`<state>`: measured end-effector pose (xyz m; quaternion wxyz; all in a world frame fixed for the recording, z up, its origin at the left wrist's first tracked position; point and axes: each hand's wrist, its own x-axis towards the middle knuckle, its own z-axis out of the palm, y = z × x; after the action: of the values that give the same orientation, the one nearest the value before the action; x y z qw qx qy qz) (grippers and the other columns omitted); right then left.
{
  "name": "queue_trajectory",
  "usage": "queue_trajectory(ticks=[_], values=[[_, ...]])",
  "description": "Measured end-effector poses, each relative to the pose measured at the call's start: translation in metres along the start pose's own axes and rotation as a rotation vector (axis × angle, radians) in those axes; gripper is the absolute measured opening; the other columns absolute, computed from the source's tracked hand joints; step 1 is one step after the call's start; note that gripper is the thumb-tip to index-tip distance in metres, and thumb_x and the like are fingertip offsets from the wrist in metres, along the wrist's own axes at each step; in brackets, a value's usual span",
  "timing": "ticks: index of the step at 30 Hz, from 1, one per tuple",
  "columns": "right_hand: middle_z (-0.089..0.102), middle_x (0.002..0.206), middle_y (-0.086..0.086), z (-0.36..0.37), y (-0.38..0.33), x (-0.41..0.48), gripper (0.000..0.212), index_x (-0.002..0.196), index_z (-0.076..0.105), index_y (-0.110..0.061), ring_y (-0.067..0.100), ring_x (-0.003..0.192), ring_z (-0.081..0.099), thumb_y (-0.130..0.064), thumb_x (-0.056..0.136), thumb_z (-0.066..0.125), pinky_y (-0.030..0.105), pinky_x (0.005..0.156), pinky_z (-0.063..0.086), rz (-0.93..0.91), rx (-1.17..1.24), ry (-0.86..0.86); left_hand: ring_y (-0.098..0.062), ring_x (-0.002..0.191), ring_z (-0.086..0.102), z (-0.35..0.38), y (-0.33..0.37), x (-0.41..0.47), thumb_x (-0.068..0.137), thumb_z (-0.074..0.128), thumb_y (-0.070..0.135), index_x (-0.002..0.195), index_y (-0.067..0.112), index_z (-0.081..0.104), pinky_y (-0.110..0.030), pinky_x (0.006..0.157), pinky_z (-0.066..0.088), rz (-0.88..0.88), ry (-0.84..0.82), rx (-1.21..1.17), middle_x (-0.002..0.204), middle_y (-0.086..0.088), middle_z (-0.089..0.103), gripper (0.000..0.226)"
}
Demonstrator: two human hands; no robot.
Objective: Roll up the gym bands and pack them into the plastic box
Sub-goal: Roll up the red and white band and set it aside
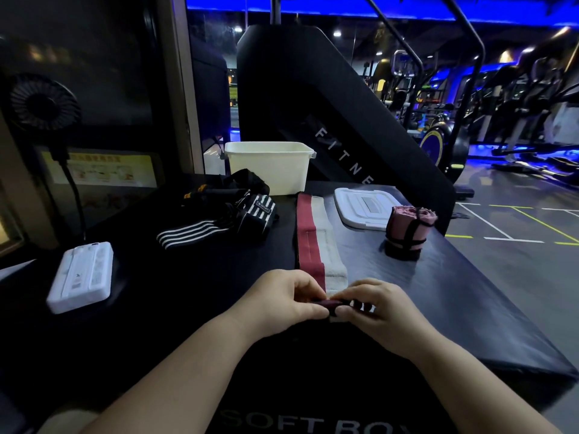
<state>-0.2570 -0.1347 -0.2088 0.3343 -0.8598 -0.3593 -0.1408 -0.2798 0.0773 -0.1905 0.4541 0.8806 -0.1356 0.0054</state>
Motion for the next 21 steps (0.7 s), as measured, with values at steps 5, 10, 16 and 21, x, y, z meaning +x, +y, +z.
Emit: queue_trajectory(ticks=[5, 10, 16, 21], values=[[0.059, 0.093, -0.022, 0.003, 0.004, -0.003, 0.042, 0.104, 0.074, -0.036, 0.0, 0.087, 0.06, -0.063, 0.076, 0.059, 0.011, 0.07, 0.044, 0.021, -0.003, 0.036, 0.004, 0.077, 0.066, 0.001, -0.002, 0.004, 0.08, 0.079, 0.022, 0.081, 0.031, 0.073, -0.011, 0.074, 0.048, -0.003, -0.006, -0.049, 0.08, 0.014, 0.073, 0.012], [0.062, 0.082, -0.014, 0.003, 0.001, 0.0, 0.025, 0.089, 0.062, -0.042, 0.01, 0.075, 0.059, -0.055, 0.069, 0.07, 0.016, 0.064, 0.044, 0.072, 0.054, 0.056, 0.005, 0.076, 0.065, 0.0, -0.004, 0.01, 0.083, 0.076, 0.025, 0.08, 0.029, 0.074, -0.01, 0.073, 0.047, -0.024, -0.002, -0.033, 0.08, 0.014, 0.073, 0.005], [0.065, 0.072, -0.02, -0.003, 0.002, 0.011, 0.018, 0.075, 0.065, -0.037, 0.002, 0.065, 0.057, -0.024, 0.083, 0.075, 0.015, 0.062, 0.042, 0.197, 0.129, -0.022, -0.002, 0.061, 0.057, 0.008, -0.011, 0.02, 0.084, 0.074, 0.033, 0.081, 0.023, 0.071, -0.021, 0.065, 0.047, -0.073, 0.077, -0.098, 0.066, 0.011, 0.064, 0.011], [0.063, 0.059, -0.011, -0.005, 0.002, 0.02, 0.014, 0.074, 0.067, -0.023, -0.002, 0.057, 0.054, -0.016, 0.085, 0.073, 0.013, 0.059, 0.042, 0.286, 0.273, -0.065, -0.004, 0.062, 0.053, 0.011, -0.013, 0.022, 0.086, 0.07, 0.035, 0.081, 0.022, 0.064, -0.024, 0.068, 0.045, -0.029, 0.142, -0.02, 0.068, 0.01, 0.06, 0.015]])
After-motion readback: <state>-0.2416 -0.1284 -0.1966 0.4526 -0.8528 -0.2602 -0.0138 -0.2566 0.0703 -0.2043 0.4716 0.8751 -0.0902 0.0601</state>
